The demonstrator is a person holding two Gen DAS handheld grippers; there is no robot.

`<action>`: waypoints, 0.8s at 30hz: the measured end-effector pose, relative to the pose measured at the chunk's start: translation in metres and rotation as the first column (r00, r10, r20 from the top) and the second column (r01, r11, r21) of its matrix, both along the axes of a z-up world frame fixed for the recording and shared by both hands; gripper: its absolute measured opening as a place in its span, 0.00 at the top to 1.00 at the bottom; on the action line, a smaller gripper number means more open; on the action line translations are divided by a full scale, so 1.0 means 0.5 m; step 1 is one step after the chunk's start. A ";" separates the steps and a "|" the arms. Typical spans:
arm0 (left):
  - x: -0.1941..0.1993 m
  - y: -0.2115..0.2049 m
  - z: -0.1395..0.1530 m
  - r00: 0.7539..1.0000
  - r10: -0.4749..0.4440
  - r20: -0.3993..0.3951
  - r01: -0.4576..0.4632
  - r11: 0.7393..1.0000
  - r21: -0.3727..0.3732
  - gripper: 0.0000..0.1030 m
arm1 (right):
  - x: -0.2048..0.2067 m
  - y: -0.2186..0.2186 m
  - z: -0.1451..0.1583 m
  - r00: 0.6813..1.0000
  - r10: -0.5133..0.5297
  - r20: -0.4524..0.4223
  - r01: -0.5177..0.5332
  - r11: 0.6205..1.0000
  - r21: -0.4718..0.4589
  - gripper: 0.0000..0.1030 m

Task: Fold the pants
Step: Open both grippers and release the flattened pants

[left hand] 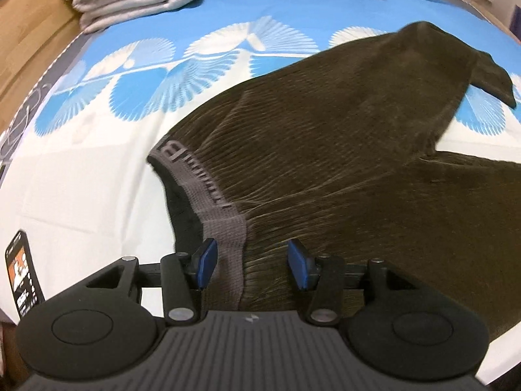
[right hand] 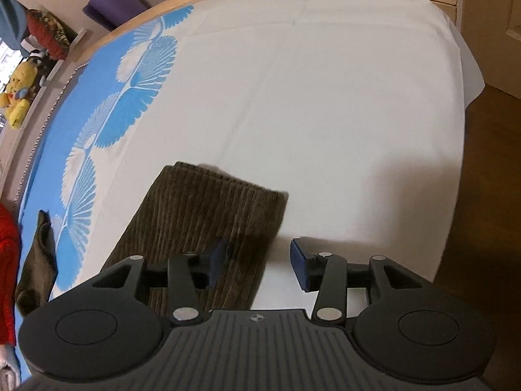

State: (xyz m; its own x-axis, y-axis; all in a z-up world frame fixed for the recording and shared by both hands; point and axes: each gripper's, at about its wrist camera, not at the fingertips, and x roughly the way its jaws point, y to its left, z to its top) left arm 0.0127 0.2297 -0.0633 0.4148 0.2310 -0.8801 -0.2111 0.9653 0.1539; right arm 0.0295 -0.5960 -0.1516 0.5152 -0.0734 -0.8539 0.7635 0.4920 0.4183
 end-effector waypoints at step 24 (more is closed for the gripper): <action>0.065 -0.219 -0.011 0.965 -0.263 0.016 0.263 0.964 -0.036 0.48 | -0.008 -0.033 0.096 0.980 0.175 0.095 -0.150 0.963 -0.226 0.55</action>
